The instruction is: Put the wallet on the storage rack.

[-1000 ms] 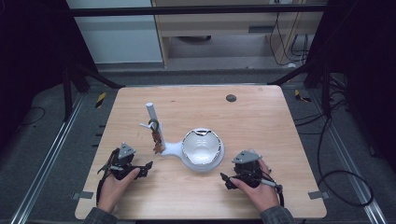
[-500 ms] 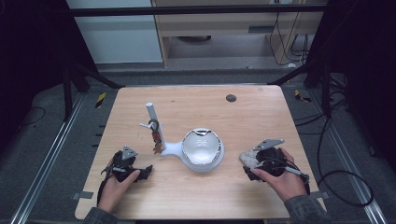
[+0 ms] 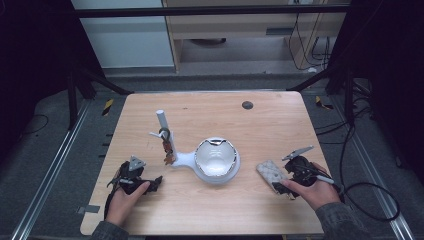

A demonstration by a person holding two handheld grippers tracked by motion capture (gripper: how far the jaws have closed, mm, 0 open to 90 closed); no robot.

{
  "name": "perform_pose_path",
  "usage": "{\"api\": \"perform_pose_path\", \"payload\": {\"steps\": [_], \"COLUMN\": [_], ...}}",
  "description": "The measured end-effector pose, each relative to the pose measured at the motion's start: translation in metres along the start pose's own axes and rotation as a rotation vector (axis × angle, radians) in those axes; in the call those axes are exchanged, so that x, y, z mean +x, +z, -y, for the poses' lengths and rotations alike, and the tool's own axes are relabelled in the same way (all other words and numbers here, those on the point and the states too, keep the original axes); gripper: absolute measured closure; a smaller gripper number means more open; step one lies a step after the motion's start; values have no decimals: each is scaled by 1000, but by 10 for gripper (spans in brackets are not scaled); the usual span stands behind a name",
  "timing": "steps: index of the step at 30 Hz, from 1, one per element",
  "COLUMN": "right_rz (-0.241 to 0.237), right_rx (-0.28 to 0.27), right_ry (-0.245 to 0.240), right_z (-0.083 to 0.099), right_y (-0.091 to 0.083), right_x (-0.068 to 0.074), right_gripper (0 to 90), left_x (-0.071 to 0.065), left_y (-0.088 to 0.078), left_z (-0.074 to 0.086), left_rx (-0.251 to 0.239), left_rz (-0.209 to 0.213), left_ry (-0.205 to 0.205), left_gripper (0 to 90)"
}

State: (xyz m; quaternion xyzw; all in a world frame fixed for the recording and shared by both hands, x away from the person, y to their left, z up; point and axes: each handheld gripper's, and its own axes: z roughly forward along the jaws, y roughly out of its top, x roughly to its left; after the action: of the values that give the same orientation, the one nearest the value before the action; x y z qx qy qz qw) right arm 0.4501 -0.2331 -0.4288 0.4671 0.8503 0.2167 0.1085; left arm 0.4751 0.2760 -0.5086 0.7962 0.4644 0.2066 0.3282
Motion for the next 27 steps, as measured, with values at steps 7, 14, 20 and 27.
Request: {"api": "perform_pose_path", "payload": {"steps": [7,14,20,27], "right_rz": [1,-4,16,5], "right_rx": [9,51,107,144], "right_ry": [47,81,77,74], "right_z": [3,1,-8,-10], "right_y": [1,11,24,39], "right_x": [-8,-5,-6,-11], "right_gripper": [84,131,144,117], "left_x": [0,0,0,0], "left_y": [0,-1,-1,0], "left_z": [0,1,1,0], "left_rx": [0,-4,-2,3], "left_rz": [-5,3,3,0], "left_ry": [-6,-11,-10,-9], "left_gripper": [8,12,8,0]}}
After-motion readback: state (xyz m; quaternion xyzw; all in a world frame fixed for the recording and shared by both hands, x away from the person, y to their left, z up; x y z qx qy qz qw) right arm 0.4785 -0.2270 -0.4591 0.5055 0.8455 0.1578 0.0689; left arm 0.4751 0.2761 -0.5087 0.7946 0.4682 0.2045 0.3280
